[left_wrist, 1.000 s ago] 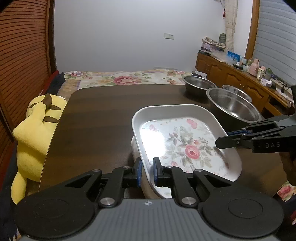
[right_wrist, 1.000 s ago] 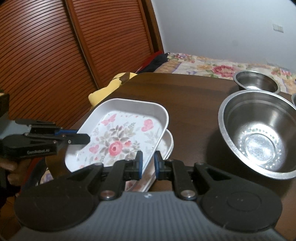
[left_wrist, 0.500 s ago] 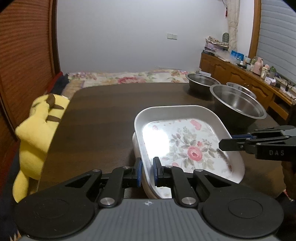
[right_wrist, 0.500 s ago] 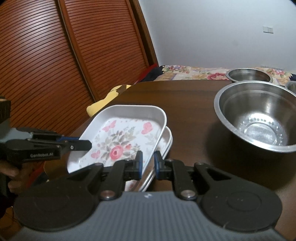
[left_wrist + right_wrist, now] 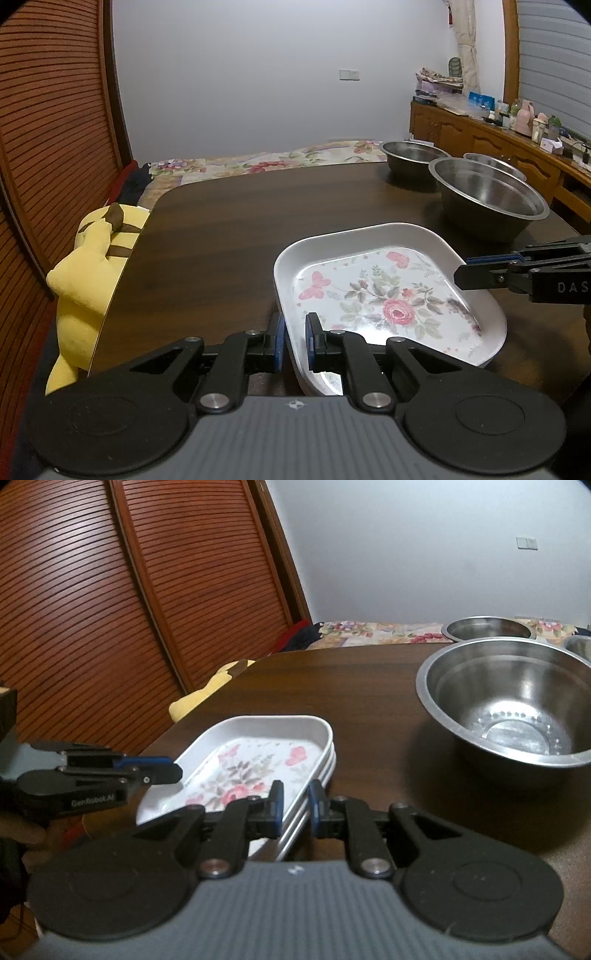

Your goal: Organize plates and bowls

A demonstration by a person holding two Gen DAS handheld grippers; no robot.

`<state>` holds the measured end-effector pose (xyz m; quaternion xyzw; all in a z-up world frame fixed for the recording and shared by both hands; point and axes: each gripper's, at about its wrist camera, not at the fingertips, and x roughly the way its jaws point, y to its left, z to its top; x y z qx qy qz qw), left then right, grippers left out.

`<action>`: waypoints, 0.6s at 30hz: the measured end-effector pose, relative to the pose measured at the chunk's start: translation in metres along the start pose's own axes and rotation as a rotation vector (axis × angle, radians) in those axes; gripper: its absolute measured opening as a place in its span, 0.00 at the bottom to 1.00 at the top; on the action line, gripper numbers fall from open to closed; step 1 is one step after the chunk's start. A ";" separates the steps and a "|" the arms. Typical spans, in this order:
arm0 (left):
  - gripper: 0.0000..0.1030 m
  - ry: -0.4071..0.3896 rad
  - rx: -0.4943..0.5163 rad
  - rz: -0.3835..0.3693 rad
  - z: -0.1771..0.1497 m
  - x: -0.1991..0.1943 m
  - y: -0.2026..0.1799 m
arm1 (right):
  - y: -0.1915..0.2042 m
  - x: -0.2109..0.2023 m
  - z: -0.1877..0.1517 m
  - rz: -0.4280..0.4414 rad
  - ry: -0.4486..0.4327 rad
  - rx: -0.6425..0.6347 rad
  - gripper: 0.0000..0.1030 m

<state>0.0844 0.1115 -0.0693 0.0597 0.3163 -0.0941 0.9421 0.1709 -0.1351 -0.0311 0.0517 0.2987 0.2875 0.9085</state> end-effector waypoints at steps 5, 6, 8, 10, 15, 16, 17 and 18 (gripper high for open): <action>0.13 0.010 -0.013 -0.003 -0.001 0.002 0.000 | -0.002 0.000 -0.001 0.006 -0.001 0.003 0.16; 0.13 0.009 -0.017 -0.005 -0.001 0.002 -0.001 | -0.002 0.000 -0.001 0.007 -0.001 0.003 0.16; 0.13 0.002 -0.026 -0.008 0.000 0.001 0.000 | -0.003 0.000 0.000 0.008 -0.002 0.005 0.16; 0.15 -0.003 -0.030 -0.010 0.001 0.000 0.001 | -0.003 0.001 0.000 0.005 -0.003 0.003 0.16; 0.25 -0.029 -0.037 -0.022 0.008 -0.006 0.001 | -0.003 -0.003 0.003 -0.010 -0.019 -0.009 0.16; 0.26 -0.035 -0.038 -0.025 0.011 -0.007 0.001 | -0.004 -0.005 0.004 -0.011 -0.025 -0.007 0.16; 0.28 -0.041 -0.037 -0.028 0.012 -0.008 -0.001 | -0.005 -0.007 0.005 -0.015 -0.032 -0.006 0.16; 0.30 -0.048 -0.036 -0.032 0.015 -0.009 -0.002 | -0.006 -0.009 0.007 -0.021 -0.041 -0.006 0.16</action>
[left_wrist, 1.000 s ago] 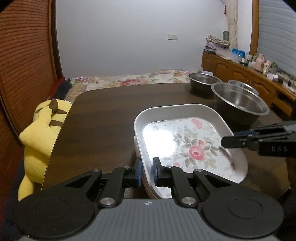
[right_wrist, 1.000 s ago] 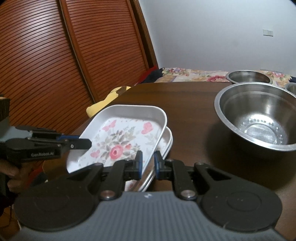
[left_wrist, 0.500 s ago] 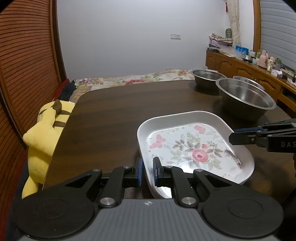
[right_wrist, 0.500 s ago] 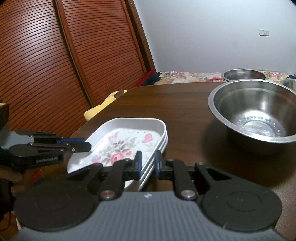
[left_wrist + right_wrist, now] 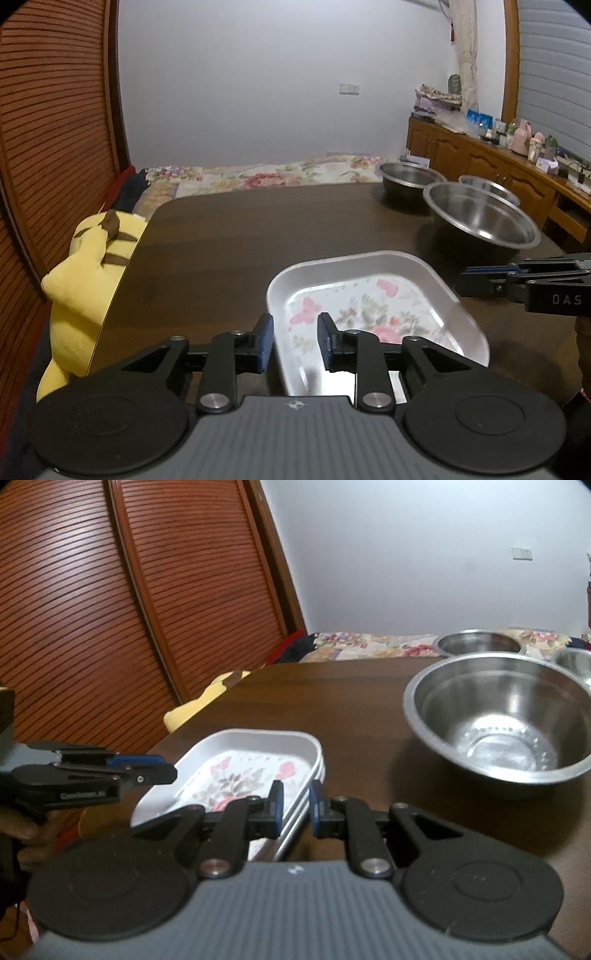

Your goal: Organize plates and bowls

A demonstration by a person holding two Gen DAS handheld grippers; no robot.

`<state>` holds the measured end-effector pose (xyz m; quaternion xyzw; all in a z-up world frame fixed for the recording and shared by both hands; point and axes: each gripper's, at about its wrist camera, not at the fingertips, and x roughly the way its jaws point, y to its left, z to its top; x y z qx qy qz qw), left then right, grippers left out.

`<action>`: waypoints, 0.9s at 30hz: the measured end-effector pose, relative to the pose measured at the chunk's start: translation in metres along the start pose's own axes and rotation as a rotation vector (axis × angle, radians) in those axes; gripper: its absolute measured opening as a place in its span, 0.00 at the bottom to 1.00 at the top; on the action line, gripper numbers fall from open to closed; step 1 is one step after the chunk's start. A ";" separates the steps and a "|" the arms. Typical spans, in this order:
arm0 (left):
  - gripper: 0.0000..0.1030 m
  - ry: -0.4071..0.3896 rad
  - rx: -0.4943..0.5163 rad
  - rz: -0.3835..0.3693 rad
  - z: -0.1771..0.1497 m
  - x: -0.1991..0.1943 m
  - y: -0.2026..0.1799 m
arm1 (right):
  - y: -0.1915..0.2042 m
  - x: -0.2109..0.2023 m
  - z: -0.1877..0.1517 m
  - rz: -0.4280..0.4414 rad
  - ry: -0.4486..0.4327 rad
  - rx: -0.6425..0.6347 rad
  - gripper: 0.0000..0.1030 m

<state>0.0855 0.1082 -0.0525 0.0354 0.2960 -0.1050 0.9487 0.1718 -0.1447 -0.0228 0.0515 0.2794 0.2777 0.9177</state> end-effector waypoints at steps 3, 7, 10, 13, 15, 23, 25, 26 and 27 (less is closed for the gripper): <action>0.33 -0.018 0.005 -0.018 0.008 0.001 -0.007 | -0.005 -0.008 0.005 -0.017 -0.031 0.004 0.16; 0.35 -0.035 0.024 -0.052 0.019 0.004 -0.023 | -0.014 -0.019 0.010 -0.041 -0.067 0.015 0.16; 0.35 -0.047 0.042 -0.074 0.027 0.009 -0.038 | -0.024 -0.029 0.012 -0.060 -0.093 0.017 0.16; 0.36 -0.062 0.056 -0.103 0.035 0.015 -0.055 | -0.036 -0.040 0.015 -0.082 -0.120 0.018 0.16; 0.39 -0.076 0.060 -0.122 0.040 0.020 -0.064 | -0.046 -0.047 0.017 -0.098 -0.128 0.021 0.16; 0.50 -0.100 0.080 -0.172 0.058 0.043 -0.100 | -0.082 -0.063 0.023 -0.200 -0.176 0.015 0.37; 0.51 -0.102 0.089 -0.177 0.063 0.049 -0.104 | -0.094 -0.065 0.022 -0.219 -0.194 0.026 0.44; 0.51 -0.103 0.089 -0.174 0.063 0.052 -0.107 | -0.098 -0.064 0.022 -0.227 -0.200 0.028 0.44; 0.51 -0.102 0.084 -0.170 0.065 0.055 -0.108 | -0.103 -0.062 0.021 -0.235 -0.205 0.026 0.45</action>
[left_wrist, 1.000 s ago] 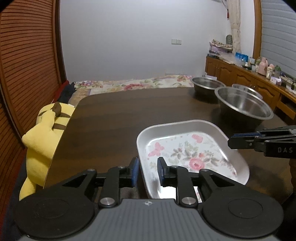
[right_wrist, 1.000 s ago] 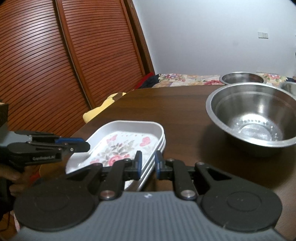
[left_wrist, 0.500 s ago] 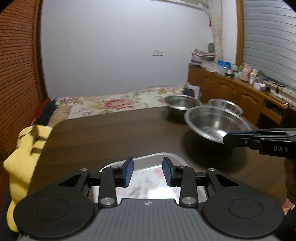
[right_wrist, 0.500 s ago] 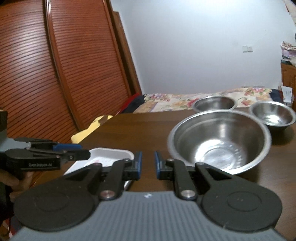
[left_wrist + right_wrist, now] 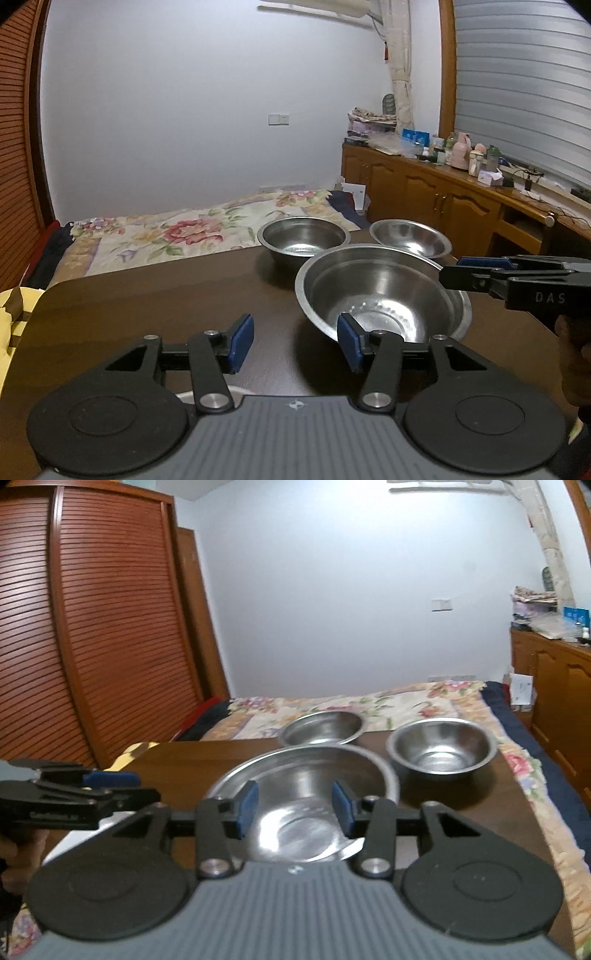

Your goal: Organize plates and bowls

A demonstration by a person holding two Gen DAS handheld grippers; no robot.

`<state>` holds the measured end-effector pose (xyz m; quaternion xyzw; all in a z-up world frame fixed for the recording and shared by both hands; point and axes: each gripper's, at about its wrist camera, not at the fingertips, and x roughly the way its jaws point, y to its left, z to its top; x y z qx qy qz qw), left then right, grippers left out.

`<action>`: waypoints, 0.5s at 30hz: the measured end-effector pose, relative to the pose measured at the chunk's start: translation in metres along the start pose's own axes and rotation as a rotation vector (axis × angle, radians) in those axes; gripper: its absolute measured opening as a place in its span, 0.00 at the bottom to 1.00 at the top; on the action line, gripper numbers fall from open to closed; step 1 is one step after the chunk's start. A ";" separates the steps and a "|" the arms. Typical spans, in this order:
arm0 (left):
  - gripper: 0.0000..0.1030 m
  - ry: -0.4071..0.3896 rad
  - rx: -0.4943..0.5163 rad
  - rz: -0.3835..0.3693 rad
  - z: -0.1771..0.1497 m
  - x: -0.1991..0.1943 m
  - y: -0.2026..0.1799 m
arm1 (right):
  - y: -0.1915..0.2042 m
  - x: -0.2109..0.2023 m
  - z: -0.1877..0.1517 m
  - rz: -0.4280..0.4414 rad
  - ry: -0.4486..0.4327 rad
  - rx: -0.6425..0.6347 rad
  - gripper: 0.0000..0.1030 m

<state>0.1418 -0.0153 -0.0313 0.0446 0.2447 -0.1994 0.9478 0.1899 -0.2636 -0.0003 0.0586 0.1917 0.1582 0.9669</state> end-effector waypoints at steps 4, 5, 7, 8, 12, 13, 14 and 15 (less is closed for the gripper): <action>0.51 0.003 -0.025 0.001 0.005 0.014 -0.003 | -0.010 0.011 0.000 -0.029 -0.012 -0.023 0.45; 0.51 0.006 -0.027 0.003 0.006 0.017 -0.004 | -0.013 0.015 -0.001 -0.034 -0.015 -0.028 0.45; 0.51 0.006 -0.040 0.004 0.007 0.022 -0.006 | -0.019 0.019 0.000 -0.043 -0.021 -0.032 0.45; 0.51 0.007 -0.051 0.001 0.007 0.024 -0.007 | -0.022 0.021 0.000 -0.044 -0.022 -0.033 0.45; 0.51 0.026 -0.081 -0.004 0.006 0.035 -0.012 | -0.036 0.030 -0.001 -0.038 -0.024 -0.021 0.46; 0.51 0.030 -0.085 -0.003 0.006 0.037 -0.013 | -0.038 0.032 -0.001 -0.038 -0.023 -0.019 0.46; 0.51 0.033 -0.090 -0.002 0.006 0.039 -0.014 | -0.039 0.033 -0.002 -0.038 -0.023 -0.019 0.46; 0.51 0.037 -0.097 -0.002 0.006 0.042 -0.014 | -0.040 0.034 -0.002 -0.037 -0.022 -0.021 0.46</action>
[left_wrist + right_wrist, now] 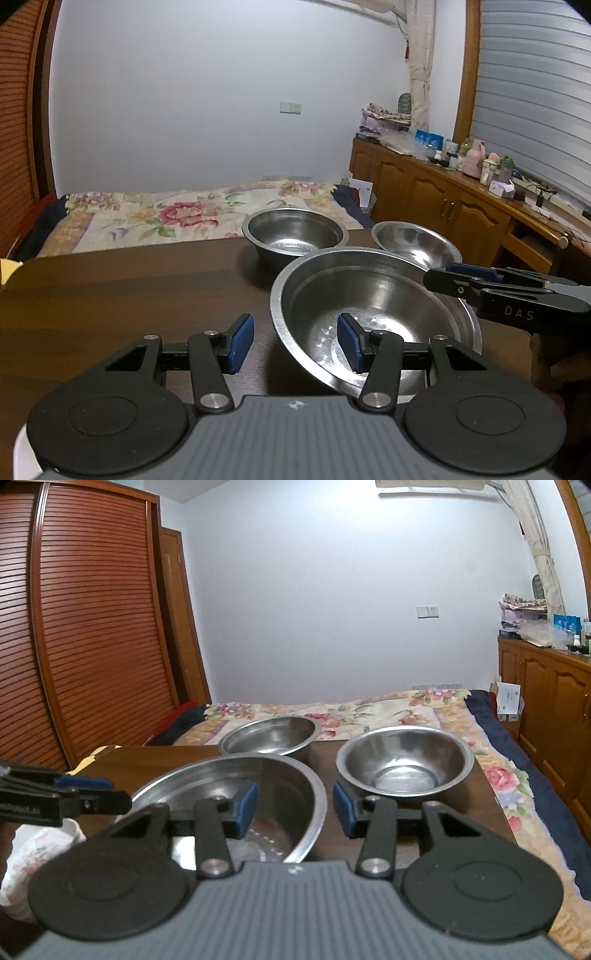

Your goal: Organize plates and bowls

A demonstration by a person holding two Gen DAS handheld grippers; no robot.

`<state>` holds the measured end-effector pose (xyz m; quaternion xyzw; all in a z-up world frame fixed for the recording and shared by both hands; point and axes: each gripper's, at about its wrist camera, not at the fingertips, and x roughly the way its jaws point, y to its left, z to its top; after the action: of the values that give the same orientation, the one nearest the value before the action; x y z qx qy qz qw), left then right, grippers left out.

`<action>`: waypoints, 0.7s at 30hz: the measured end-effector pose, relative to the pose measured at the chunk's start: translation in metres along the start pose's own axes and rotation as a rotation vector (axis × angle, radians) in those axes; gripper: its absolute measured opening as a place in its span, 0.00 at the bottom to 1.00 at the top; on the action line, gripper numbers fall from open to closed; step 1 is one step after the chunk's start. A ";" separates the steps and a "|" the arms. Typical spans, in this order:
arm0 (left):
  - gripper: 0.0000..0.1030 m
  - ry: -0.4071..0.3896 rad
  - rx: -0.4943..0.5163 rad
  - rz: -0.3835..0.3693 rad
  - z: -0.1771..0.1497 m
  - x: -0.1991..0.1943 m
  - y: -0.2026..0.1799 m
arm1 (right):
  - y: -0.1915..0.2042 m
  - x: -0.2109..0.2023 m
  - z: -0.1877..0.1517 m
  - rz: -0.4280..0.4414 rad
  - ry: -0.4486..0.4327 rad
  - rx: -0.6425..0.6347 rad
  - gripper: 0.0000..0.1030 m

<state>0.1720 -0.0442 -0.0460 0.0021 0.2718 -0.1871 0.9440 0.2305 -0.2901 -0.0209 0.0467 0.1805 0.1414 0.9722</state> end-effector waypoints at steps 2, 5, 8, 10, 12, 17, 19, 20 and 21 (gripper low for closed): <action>0.51 0.009 -0.010 0.001 0.000 0.004 -0.002 | -0.003 0.002 0.000 -0.001 -0.003 -0.002 0.46; 0.51 0.020 -0.015 0.004 -0.001 0.008 -0.004 | -0.005 0.003 0.001 0.005 -0.007 0.004 0.47; 0.51 0.030 -0.025 0.007 -0.002 0.011 -0.005 | -0.007 0.006 0.000 0.015 0.005 0.017 0.47; 0.51 0.036 -0.035 0.007 -0.001 0.014 -0.005 | -0.008 0.008 -0.001 0.024 0.019 0.023 0.47; 0.51 0.041 -0.046 0.006 -0.001 0.016 -0.003 | -0.008 0.009 -0.002 0.032 0.030 0.025 0.47; 0.50 0.045 -0.063 0.012 0.001 0.016 -0.001 | -0.007 0.011 -0.004 0.056 0.058 0.037 0.47; 0.47 0.047 -0.068 0.010 0.000 0.016 -0.001 | -0.006 0.013 -0.005 0.062 0.068 0.041 0.47; 0.46 0.048 -0.074 0.009 0.000 0.015 0.000 | -0.007 0.013 -0.005 0.069 0.072 0.045 0.47; 0.44 0.048 -0.079 0.008 0.000 0.015 0.001 | -0.007 0.013 -0.005 0.078 0.076 0.050 0.47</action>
<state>0.1837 -0.0488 -0.0541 -0.0295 0.3014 -0.1723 0.9373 0.2425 -0.2929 -0.0309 0.0726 0.2189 0.1763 0.9569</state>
